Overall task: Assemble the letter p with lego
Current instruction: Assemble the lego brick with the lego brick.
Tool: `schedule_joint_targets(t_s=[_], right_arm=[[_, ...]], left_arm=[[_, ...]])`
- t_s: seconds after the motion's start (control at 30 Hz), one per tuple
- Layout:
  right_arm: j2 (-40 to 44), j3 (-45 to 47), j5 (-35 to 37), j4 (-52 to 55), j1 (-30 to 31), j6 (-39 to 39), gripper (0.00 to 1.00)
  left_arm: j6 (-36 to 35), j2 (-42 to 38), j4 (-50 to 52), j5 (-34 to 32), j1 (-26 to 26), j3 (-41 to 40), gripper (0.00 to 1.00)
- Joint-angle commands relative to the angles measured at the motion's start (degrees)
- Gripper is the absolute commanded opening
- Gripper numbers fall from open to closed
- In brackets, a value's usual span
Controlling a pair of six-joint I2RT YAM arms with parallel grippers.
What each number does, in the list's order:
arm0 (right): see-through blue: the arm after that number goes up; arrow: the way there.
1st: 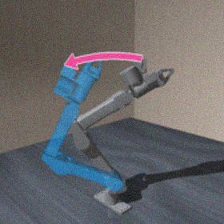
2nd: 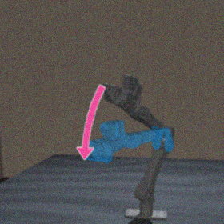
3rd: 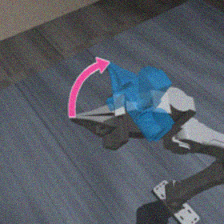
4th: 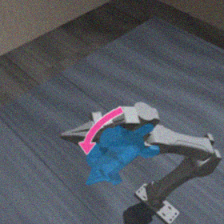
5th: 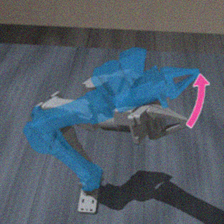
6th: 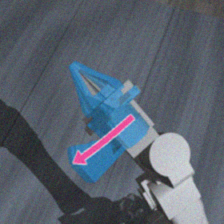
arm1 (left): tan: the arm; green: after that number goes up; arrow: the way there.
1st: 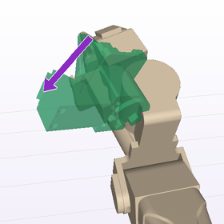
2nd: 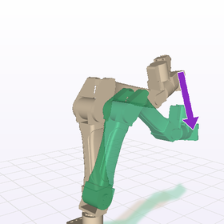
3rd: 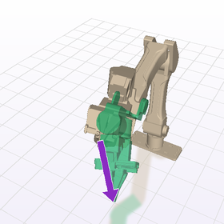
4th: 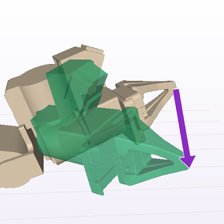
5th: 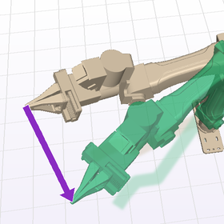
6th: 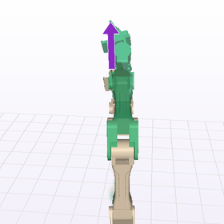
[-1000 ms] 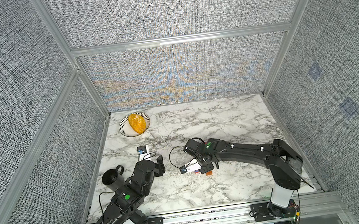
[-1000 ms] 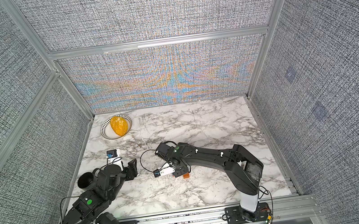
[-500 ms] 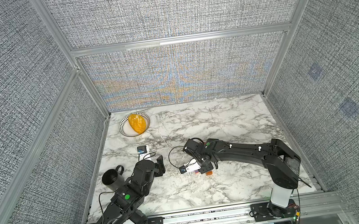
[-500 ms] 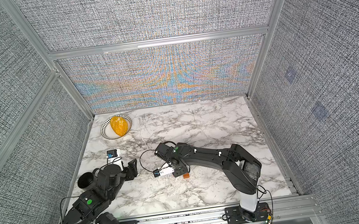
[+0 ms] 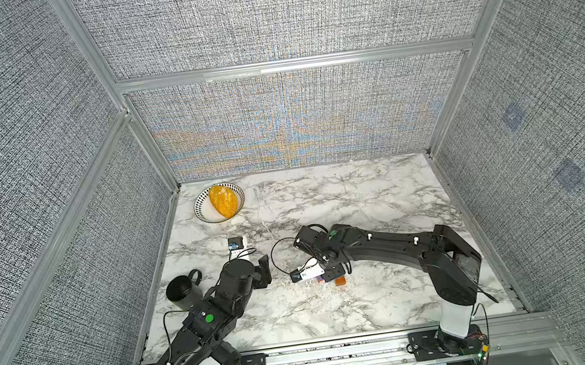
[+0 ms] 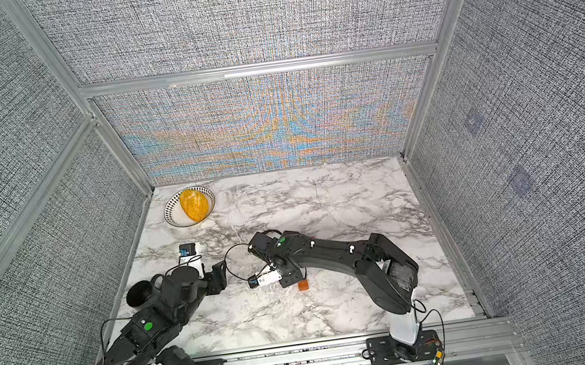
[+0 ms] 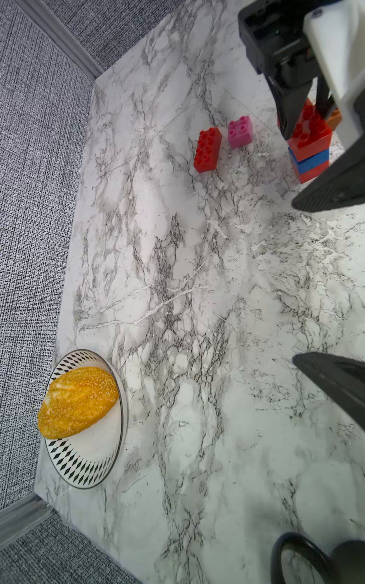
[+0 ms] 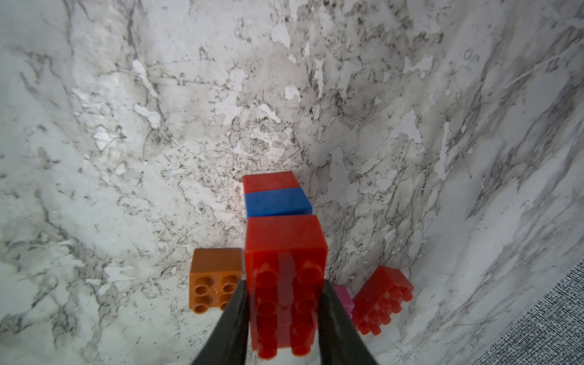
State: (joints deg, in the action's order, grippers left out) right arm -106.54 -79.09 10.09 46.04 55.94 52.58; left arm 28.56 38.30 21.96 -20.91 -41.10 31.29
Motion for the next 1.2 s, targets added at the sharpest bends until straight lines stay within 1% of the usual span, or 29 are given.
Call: schedule_joint_targets(t_s=[0.0, 0.13, 0.73, 1.0, 1.07, 1.17], right_arm=[[-1.2, 0.5, -1.3, 3.4, 0.0, 0.2, 0.0], [-2.1, 0.4, -1.7, 4.3, 0.0, 0.2, 0.0], [-7.4, -5.9, -1.6, 9.1, 0.0, 0.0, 0.0], [-5.8, -7.4, -0.9, 8.2, 0.0, -1.1, 0.0], [-5.1, -7.6, -0.7, 7.5, 0.0, -1.5, 0.04], [-4.2, -7.3, -0.4, 6.8, 0.0, -2.4, 0.15]], left_arm=[[-1.5, -0.2, -1.3, 1.5, 0.1, 0.3, 0.72], [-2.1, -0.4, -1.1, 2.4, 0.1, 0.4, 0.72], [-4.8, 0.1, -1.0, 5.6, 0.2, 0.9, 0.72], [-5.1, 0.1, -0.8, 5.6, 0.2, 1.1, 0.73], [-5.1, -0.3, -0.8, 5.6, 0.2, 1.1, 0.73], [-5.1, -1.0, -0.8, 5.6, 0.2, 1.1, 0.73]])
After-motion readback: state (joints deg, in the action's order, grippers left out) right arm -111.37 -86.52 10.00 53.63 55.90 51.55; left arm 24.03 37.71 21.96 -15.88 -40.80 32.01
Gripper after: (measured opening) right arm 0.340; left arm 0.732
